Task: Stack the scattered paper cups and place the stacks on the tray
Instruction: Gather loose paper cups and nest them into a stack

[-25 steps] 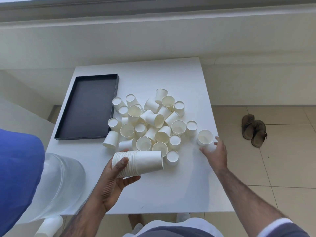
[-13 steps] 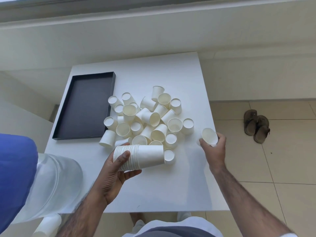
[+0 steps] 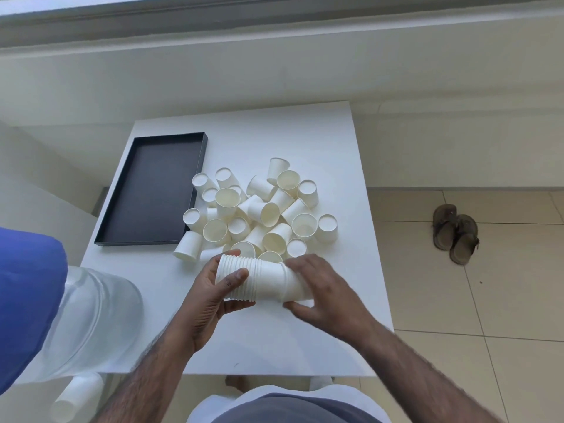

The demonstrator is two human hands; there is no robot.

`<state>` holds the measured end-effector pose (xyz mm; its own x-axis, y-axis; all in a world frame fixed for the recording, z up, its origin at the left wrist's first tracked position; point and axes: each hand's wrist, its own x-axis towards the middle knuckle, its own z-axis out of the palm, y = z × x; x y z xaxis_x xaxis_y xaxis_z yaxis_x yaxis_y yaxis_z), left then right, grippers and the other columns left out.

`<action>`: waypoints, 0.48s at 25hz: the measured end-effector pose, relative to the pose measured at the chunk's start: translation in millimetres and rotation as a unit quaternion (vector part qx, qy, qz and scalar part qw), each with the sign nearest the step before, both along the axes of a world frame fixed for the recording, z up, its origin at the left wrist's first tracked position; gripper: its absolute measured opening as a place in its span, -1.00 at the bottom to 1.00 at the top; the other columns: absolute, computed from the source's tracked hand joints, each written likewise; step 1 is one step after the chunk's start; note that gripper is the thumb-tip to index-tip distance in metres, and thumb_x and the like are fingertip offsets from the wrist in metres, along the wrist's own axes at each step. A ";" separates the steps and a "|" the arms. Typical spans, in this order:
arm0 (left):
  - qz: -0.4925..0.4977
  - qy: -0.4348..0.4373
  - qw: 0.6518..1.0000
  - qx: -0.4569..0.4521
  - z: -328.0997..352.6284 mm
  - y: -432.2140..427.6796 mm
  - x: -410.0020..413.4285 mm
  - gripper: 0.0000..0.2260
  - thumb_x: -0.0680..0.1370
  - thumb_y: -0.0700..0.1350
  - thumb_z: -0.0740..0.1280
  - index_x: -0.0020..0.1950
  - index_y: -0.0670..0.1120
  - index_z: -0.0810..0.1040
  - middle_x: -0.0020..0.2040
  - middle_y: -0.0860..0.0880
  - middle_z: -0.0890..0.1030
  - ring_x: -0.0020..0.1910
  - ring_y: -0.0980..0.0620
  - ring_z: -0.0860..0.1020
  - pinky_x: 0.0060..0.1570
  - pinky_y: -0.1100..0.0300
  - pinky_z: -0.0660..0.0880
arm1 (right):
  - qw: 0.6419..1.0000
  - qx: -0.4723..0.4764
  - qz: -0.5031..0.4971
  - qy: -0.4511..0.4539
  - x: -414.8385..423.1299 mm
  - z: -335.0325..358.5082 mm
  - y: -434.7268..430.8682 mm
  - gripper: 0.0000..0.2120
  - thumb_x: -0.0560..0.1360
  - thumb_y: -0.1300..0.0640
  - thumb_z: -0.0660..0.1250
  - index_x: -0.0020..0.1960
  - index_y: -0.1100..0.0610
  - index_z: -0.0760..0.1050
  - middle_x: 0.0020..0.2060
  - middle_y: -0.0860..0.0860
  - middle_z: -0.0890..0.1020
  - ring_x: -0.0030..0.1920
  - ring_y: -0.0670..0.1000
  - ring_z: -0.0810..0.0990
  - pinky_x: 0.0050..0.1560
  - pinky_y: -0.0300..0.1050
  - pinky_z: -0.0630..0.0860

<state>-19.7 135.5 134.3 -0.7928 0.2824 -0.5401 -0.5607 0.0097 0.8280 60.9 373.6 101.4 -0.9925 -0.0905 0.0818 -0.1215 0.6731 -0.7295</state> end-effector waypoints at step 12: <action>-0.118 0.053 0.988 -0.082 0.8 -29.0 -14.8 -0.34 0.30 0.14 0.63 0.35 0.16 0.51 0.28 0.13 0.60 0.20 -0.02 0.68 0.05 -0.04 0.70 | 0.983 0.156 0.037 -0.092 -30.8 7.9 -87.0 -0.01 0.43 -0.14 0.43 0.61 -0.23 -0.17 0.14 -0.05 0.49 0.18 0.08 0.49 0.31 0.10 0.35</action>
<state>-34.4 106.5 135.1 -0.7699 0.3804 -0.5124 -0.4379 0.2691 0.8578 30.1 286.7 109.3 -0.9775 -0.1554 -0.1425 -0.0636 0.8617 -0.5035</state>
